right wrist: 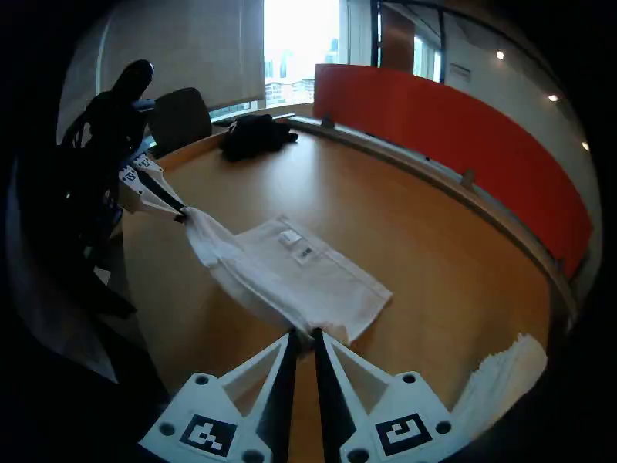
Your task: Fold towel
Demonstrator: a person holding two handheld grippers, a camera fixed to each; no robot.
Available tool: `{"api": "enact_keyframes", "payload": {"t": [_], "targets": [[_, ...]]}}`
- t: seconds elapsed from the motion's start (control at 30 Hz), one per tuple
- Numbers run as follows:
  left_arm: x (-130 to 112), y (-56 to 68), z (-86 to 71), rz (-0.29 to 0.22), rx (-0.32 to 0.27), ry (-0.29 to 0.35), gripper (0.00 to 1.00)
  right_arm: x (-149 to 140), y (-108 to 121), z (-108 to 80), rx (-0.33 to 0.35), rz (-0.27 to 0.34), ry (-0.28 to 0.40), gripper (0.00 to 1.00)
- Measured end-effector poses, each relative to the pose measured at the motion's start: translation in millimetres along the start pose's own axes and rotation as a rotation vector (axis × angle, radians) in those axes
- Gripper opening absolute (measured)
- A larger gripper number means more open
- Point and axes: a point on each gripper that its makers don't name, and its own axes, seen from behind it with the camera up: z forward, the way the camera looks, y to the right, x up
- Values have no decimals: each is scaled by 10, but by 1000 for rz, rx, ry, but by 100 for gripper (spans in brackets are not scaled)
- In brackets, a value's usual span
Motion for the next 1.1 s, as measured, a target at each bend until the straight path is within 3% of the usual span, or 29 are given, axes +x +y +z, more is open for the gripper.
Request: {"api": "enact_keyframes", "payload": {"t": [0.6, 0.8, 1.1], "targets": [[299, -245, 464, -2, 19, 12, 15, 39, 269, 458, -16, 29, -9, 16], [345, -365, 650, 3, 26, -10, 15, 35, 380, 597, -24, 45, -21, 16], [323, -435, 880, -1, 16, -44, 15, -56, 501, 755, -20, 64, -56, 16]]}}
